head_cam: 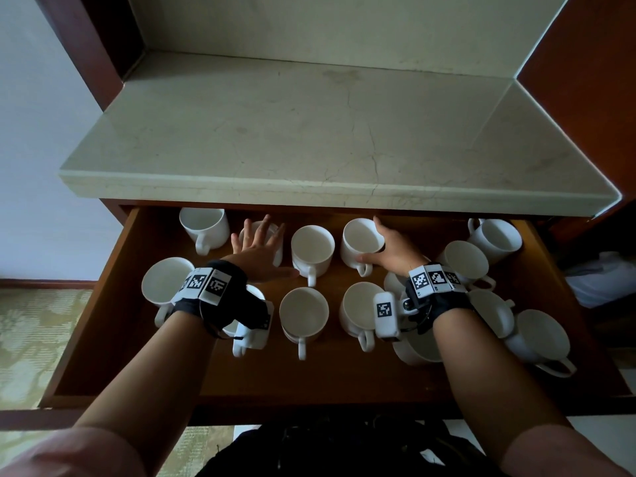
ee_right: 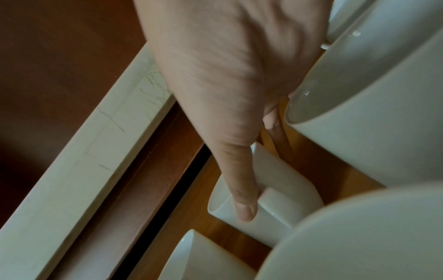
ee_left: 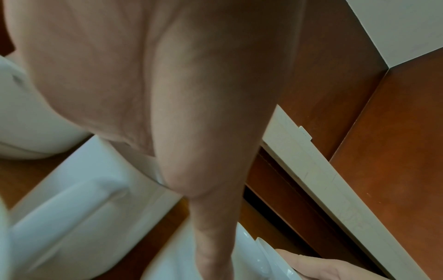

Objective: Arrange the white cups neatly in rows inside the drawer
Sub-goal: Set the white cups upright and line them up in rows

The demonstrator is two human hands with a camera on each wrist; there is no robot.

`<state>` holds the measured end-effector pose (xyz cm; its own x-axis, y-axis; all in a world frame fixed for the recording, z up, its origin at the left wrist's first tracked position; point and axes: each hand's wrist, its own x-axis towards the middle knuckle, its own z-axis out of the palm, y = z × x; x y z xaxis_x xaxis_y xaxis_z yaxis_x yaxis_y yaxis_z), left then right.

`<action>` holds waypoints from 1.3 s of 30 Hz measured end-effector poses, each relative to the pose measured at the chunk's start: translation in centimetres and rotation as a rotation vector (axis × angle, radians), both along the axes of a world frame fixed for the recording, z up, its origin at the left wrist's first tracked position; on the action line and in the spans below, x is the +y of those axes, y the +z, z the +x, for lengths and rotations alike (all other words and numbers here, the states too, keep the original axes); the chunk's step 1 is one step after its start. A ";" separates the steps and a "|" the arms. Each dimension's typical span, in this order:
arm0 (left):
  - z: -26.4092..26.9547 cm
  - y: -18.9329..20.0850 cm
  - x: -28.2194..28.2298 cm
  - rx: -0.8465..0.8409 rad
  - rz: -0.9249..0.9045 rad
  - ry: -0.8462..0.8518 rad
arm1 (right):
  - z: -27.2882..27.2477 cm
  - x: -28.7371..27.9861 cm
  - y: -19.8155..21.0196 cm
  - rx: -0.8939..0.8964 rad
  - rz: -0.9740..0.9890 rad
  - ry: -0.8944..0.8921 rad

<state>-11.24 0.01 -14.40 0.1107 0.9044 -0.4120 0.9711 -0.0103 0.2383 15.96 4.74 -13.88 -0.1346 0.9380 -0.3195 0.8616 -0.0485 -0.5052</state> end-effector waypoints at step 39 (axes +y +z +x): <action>5.1 7.4 -1.4 0.009 -0.150 -0.055 | 3.3 -1.9 4.9 -0.099 -0.107 0.235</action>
<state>-6.17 -1.42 -6.98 0.1538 0.8255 -0.5431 0.9723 -0.0285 0.2321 19.27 2.84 -8.98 -0.3077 0.8449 -0.4375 0.9003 0.1098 -0.4211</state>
